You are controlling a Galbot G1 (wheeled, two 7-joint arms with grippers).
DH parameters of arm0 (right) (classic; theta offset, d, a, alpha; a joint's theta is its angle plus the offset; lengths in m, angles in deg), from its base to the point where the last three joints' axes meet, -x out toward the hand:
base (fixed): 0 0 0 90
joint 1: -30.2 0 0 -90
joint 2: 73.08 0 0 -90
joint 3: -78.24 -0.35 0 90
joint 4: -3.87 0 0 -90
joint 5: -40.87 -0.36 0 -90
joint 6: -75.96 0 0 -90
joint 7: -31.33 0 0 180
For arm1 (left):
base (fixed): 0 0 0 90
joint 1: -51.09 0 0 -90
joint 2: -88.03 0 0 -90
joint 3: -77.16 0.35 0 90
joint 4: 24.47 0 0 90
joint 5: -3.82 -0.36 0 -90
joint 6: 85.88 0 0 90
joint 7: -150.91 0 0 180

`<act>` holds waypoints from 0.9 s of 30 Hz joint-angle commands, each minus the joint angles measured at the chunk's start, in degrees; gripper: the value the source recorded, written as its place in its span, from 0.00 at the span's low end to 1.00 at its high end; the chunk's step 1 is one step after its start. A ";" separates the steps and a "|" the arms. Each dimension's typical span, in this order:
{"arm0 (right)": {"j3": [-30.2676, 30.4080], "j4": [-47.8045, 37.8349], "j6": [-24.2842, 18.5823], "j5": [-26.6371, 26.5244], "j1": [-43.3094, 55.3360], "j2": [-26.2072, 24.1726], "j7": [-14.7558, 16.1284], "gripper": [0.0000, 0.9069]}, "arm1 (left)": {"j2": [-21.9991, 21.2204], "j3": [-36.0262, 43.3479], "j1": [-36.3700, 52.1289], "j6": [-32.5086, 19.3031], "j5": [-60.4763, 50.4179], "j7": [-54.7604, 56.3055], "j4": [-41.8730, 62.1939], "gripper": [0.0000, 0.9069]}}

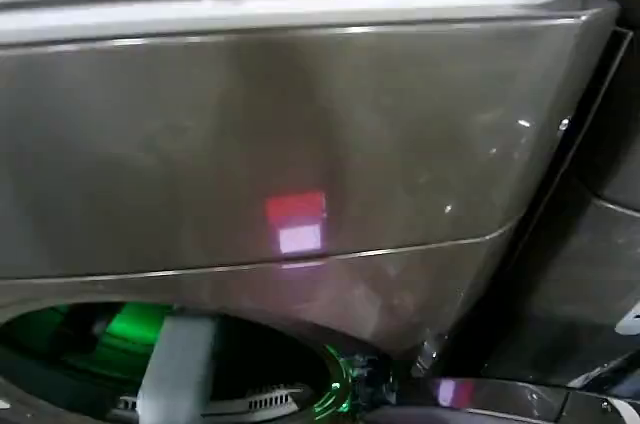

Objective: Grasp the clothes from the dryer.

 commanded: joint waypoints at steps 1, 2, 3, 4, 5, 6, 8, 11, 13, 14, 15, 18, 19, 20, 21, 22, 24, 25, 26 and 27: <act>-1.37 -0.86 -0.52 -0.84 -1.20 0.03 -0.24 1.00 | 0.27 -0.32 -4.86 1.04 2.27 1.92 -7.22 0.00; -1.53 -0.94 -0.57 -0.86 -1.38 0.10 -0.22 1.00 | 0.47 -0.35 -4.95 1.38 2.38 1.62 -7.70 0.00; -1.58 -0.94 -0.58 -0.88 -1.42 0.13 -0.22 1.00 | 0.61 -0.38 -5.04 1.62 2.44 1.59 -8.03 0.00; -1.60 -0.88 -0.59 -0.88 -1.44 0.19 -0.22 1.00 | 0.78 -0.35 -5.22 1.97 2.67 1.36 -8.67 0.00; -1.59 -0.82 -0.61 -0.89 -1.44 0.22 -0.23 1.00 | 0.95 -0.34 -5.31 2.16 2.80 1.21 -9.02 0.00; -1.55 -0.79 -0.70 -0.87 -1.44 0.28 -0.21 1.00 | 1.06 -0.36 -5.35 2.26 2.78 1.03 -9.23 0.00; -1.56 -0.94 -1.22 -0.86 -1.58 0.37 -0.34 1.00 | 1.50 -0.54 -5.03 2.27 2.98 0.57 -8.73 0.00; -1.89 -0.93 -0.90 -0.52 -1.62 0.44 -0.29 1.00 | 1.92 -0.43 -4.92 2.33 3.33 0.34 -8.95 0.00; -2.07 -0.85 -0.70 -0.27 -1.54 0.44 -0.19 1.00 | 1.79 -0.34 -4.98 2.46 3.36 0.27 -9.20 0.00; -2.17 -0.83 -0.52 -0.16 -1.59 0.44 -0.15 1.00 | 1.76 -0.24 -5.02 2.44 3.26 0.26 -9.23 0.00; -2.29 -0.89 -0.43 -0.05 -1.67 0.42 -0.07 1.00 | 1.77 -0.13 -5.13 2.41 3.25 0.21 -9.29 0.00; -2.64 -1.09 -0.27 0.24 -1.94 0.33 0.17 1.00 | 1.78 -0.08 -4.94 2.39 3.24 0.15 -9.15 0.00; -2.69 -1.10 -0.27 0.30 -2.01 0.30 0.17 1.00 | 1.78 -0.08 -4.80 2.38 3.25 0.16 -9.12 0.00; -2.72 -1.09 -0.22 0.33 -2.07 0.30 0.15 1.00 | 1.83 -0.09 -4.56 2.44 3.32 0.22 -9.09 0.00; -2.76 -1.12 -0.20 0.39 -2.20 0.31 0.16 1.00 | 1.91 -0.09 -4.37 2.52 3.44 0.21 -9.04 0.00; -2.89 -1.25 -0.19 0.56 -2.38 0.28 0.18 1.00 | 2.01 -0.10 -4.22 2.68 3.54 0.19 -9.03 0.00; -3.07 -1.34 -0.16 0.62 -2.46 0.22 0.27 1.00 | 2.20 0.05 -4.10 2.88 3.62 0.09 -9.13 0.00; -3.00 -1.27 -0.10 0.65 -2.42 0.28 0.30 1.00 | 2.22 0.08 -4.11 2.88 3.59 0.06 -9.15 0.00; -2.88 -1.15 -0.10 0.65 -2.36 0.39 0.34 1.00 | 2.22 0.11 -4.12 2.86 3.53 0.06 -9.15 0.00; -2.87 -1.11 -0.07 0.66 -2.35 0.41 0.36 1.00 | 2.15 0.07 -4.13 2.81 3.53 0.12 -9.09 0.00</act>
